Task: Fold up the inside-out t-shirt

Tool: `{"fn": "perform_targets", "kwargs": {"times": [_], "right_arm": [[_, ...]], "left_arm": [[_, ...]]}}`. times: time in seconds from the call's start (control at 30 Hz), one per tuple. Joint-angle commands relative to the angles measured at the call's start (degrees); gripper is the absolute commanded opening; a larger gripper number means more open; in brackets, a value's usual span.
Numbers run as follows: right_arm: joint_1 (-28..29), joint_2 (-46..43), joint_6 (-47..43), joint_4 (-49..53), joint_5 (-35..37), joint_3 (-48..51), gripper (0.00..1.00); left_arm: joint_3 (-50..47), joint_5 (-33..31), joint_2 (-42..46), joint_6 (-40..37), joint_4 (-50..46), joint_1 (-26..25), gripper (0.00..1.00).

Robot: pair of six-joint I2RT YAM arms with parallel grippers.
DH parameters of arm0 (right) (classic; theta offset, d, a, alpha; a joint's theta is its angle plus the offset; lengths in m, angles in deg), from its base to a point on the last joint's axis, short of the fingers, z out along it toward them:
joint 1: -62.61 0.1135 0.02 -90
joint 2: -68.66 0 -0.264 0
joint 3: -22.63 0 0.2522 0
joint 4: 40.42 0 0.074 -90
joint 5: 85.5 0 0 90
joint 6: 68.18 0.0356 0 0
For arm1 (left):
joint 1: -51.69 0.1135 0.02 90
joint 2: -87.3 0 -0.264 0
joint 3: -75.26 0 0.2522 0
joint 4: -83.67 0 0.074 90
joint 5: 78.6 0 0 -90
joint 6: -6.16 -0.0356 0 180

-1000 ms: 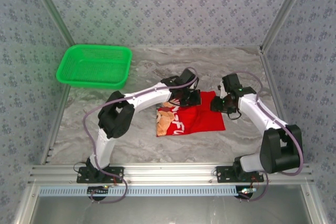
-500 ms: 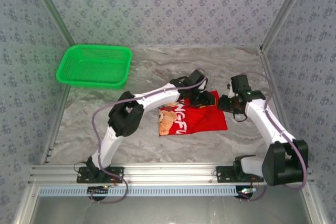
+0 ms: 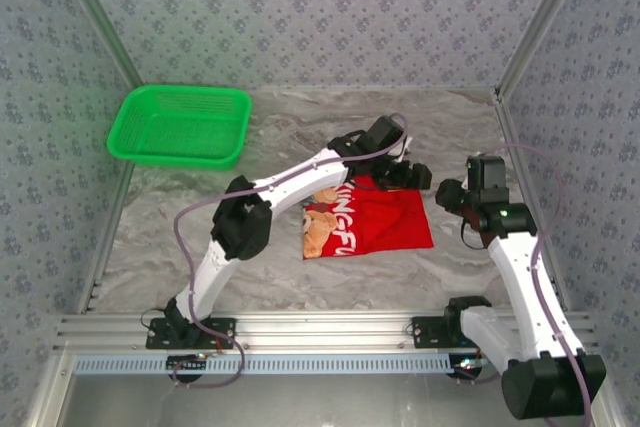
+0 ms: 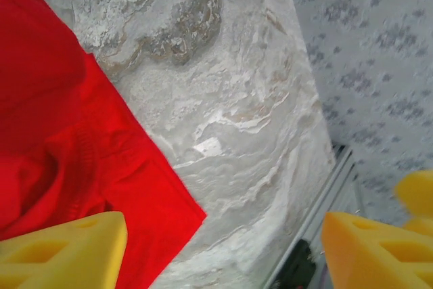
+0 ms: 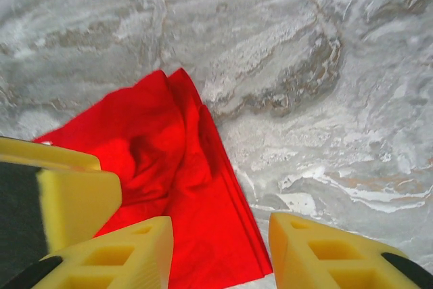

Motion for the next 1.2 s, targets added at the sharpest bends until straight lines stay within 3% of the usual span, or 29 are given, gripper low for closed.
{"fn": "perform_targets", "kwargs": {"times": [0.0,0.17,0.33,0.5,0.7,0.83,1.07,1.17], "right_arm": [[1.4,-1.0,0.6,-0.6,0.0,0.7,0.45],[12.0,2.8,-1.0,-8.3,-5.4,3.4,0.48],[26.0,14.2,-1.3,-16.6,-4.8,2.1,0.49],[32.2,25.4,-2.4,-15.3,6.5,-2.5,0.60],[34.9,36.1,-2.0,-15.6,15.1,-6.1,0.62],[34.8,40.1,-0.1,-8.5,20.7,-9.0,0.43],[28.4,29.6,5.7,1.7,22.6,-2.3,0.21],[23.7,21.3,9.8,3.8,19.1,3.1,0.23]], "left_arm": [[-2.1,-0.7,6.2,-7.7,-3.8,1.1,0.82],[-18.4,-7.7,18.1,-9.3,-3.1,5.6,0.82],[-39.6,-9.6,29.8,-5.7,3.1,12.5,0.80],[-47.5,-10.3,30.8,-5.0,5.5,14.8,0.78],[-49.1,-10.0,26.7,-5.2,9.0,14.8,0.77],[-50.6,-10.6,25.1,-5.2,10.2,14.8,0.76],[-54.6,-10.9,25.5,-5.2,12.9,14.7,0.76],[-55.7,-10.7,25.8,-5.4,13.5,14.7,0.76]]}}
